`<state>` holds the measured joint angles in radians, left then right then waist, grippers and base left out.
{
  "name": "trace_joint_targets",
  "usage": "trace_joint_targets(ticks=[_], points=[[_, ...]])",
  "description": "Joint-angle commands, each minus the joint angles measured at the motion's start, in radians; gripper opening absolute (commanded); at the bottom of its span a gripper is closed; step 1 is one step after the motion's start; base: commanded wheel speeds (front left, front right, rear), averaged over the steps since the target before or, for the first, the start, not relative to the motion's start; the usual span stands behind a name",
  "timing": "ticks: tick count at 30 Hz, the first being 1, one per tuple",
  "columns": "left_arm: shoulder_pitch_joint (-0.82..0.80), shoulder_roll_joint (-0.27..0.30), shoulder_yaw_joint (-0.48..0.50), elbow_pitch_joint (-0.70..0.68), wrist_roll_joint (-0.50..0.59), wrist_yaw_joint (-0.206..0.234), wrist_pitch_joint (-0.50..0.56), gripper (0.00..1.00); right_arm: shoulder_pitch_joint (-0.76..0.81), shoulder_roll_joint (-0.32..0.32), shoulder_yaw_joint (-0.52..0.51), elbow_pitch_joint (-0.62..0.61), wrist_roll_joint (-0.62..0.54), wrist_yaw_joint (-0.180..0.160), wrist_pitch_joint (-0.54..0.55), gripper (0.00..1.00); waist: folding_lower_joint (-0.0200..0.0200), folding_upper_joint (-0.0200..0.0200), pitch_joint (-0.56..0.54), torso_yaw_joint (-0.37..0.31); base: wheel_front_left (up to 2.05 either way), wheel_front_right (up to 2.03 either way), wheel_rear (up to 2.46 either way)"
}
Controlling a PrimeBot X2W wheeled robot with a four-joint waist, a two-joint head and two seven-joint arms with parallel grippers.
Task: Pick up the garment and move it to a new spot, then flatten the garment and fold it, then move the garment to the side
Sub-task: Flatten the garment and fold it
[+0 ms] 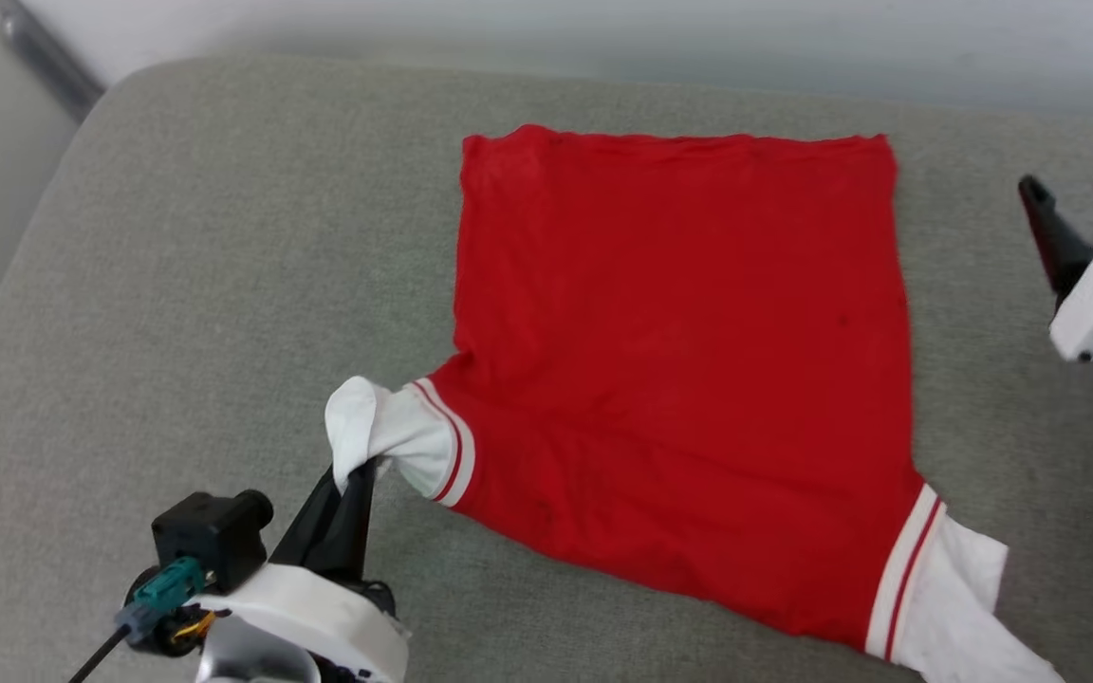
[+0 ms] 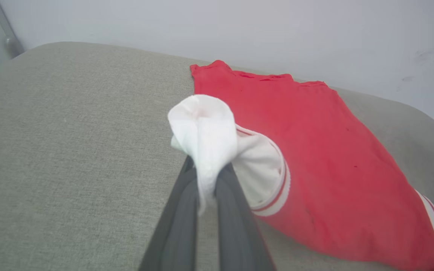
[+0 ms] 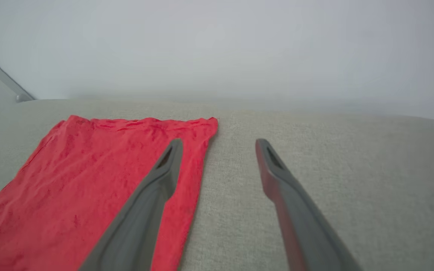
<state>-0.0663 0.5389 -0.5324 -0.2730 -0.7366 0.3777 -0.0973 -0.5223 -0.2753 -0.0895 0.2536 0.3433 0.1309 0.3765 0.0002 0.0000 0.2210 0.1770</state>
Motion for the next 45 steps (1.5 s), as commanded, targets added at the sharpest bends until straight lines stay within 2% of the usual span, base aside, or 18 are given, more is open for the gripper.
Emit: trace_joint_targets(ticks=[1,8,13,18,24,25,26,28,34,40,45], points=[[-0.037,-0.017,-0.009,0.012,0.007,-0.018,-0.013,0.0,-0.074,-0.028,0.0,0.054,0.002,0.0,0.035,1.0,-0.0002,0.0,0.089,0.09,0.0,0.0,0.0],[-0.125,-0.074,-0.041,0.075,0.013,-0.091,-0.053,0.0,-0.336,-0.095,0.013,0.274,-0.041,0.0,0.199,1.0,-0.0002,0.0,0.186,0.188,0.0,0.0,0.0],[-0.172,-0.102,-0.058,0.106,0.019,-0.126,-0.074,0.0,-0.453,-0.103,0.024,0.38,-0.066,0.0,0.298,1.0,-0.0002,0.0,0.245,0.231,0.0,0.0,0.0],[-0.203,-0.124,-0.074,0.131,0.018,-0.157,-0.086,0.0,-0.503,-0.091,0.017,0.468,-0.092,0.0,0.353,1.0,-0.0002,0.0,0.282,0.248,0.0,0.0,0.0],[-0.218,-0.137,-0.08,0.162,0.011,-0.177,-0.101,0.0,-0.462,-0.074,-0.028,0.606,-0.126,-0.001,0.454,1.0,-0.0002,0.0,0.298,0.253,0.0,0.0,0.0],[-0.22,-0.138,-0.081,0.168,0.01,-0.181,-0.102,0.0,-0.456,-0.072,-0.04,0.626,-0.132,-0.001,0.478,0.95,-0.0002,0.0,0.298,0.253,0.0,0.0,0.0],[-0.222,-0.138,-0.081,0.172,0.009,-0.182,-0.101,0.0,-0.452,-0.069,-0.049,0.64,-0.139,-0.001,0.495,0.37,-0.0002,0.0,0.297,0.254,0.0,0.0,0.0],[-0.223,-0.14,-0.084,0.18,0.005,-0.187,-0.1,0.0,-0.452,-0.061,-0.072,0.66,-0.151,-0.001,0.516,0.0,-0.0002,0.0,0.292,0.256,0.0,0.0,0.0],[-0.215,-0.141,-0.082,0.203,-0.002,-0.186,-0.107,0.0,-0.492,-0.074,-0.083,0.623,-0.192,-0.001,0.492,0.0,-0.0002,0.0,0.25,0.251,0.0,0.0,0.0],[-0.171,-0.119,-0.066,0.228,-0.014,-0.165,-0.105,0.0,-0.507,-0.12,-0.012,0.542,-0.181,0.0,0.47,0.0,-0.0002,0.0,0.151,0.213,0.0,0.0,0.0],[-0.118,-0.089,-0.044,0.234,-0.033,-0.135,-0.093,0.0,-0.43,-0.155,0.074,0.443,-0.128,0.0,0.477,0.0,-0.0002,0.0,0.056,0.151,0.0,0.0,0.0]])
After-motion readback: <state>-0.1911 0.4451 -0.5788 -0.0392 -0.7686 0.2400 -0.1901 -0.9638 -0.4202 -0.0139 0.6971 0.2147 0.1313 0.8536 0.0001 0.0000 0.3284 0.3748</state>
